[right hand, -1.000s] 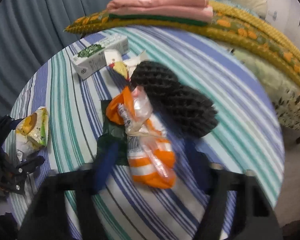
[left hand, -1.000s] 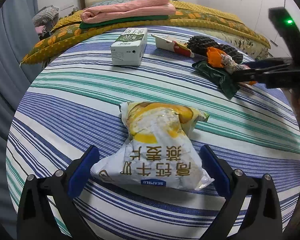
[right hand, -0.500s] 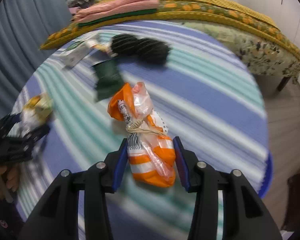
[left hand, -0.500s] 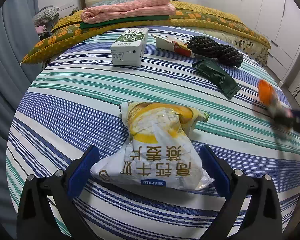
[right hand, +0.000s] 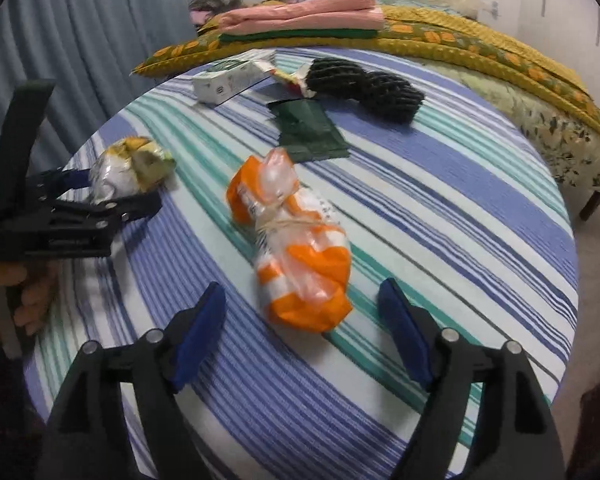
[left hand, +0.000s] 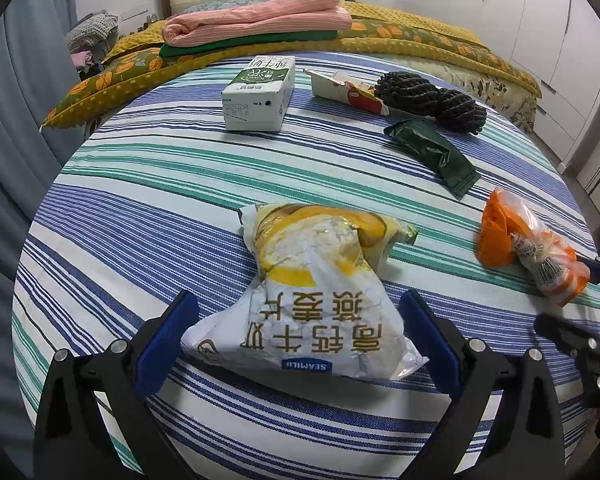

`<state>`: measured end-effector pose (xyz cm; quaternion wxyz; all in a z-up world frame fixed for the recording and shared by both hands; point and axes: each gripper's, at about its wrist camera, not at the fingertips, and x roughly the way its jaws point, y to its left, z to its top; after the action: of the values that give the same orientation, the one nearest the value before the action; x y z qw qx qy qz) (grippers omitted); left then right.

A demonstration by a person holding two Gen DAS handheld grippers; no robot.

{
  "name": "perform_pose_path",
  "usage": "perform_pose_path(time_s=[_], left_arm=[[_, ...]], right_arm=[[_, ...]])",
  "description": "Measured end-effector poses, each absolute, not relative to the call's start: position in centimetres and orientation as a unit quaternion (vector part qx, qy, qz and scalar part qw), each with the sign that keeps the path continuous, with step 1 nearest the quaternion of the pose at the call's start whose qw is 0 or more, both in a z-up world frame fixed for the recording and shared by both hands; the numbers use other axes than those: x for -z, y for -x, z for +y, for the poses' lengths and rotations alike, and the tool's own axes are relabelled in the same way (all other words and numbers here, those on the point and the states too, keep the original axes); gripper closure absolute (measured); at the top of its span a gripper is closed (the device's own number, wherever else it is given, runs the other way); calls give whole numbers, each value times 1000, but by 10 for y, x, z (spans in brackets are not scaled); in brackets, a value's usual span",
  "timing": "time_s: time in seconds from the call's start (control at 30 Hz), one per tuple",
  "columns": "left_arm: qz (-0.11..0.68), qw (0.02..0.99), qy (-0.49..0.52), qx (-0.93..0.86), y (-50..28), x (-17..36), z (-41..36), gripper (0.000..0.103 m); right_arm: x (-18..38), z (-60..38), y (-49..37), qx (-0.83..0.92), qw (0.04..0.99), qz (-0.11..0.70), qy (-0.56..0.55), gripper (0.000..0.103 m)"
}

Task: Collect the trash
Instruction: 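Grasp the white snack bag with the left tool while the right tool grasps the orange-white bag, then carry both bags to the blue wastebasket and open both tools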

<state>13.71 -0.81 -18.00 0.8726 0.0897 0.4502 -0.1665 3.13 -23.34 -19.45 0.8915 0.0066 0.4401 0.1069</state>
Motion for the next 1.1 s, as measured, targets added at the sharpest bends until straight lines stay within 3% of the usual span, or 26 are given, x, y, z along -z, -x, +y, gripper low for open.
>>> perform_pose_path(time_s=[0.47,0.53,0.6,0.93,1.0,1.1], left_arm=[[463,850,-119,221,-139,169,-2,5],[463,851,-110,222,-141,167,-1,7],[468,848,-110,224,-141,167,-4,12],[435,868,-116,210,-128,158,-12,45],[433,867,-110,219,-122,154,-17,59],[430,866,-100,237,-110,149,-27,62]], right_arm=[[167,-222,-73,-180,843,504,64,27],[173,-218,-83,-176,832,522,67,38],[176,-217,-85,-171,827,531,74,59],[154,-245,-53,-158,858,488,2,59],[153,-256,-48,-154,862,483,-19,59],[153,-274,-41,-147,867,473,-52,59]])
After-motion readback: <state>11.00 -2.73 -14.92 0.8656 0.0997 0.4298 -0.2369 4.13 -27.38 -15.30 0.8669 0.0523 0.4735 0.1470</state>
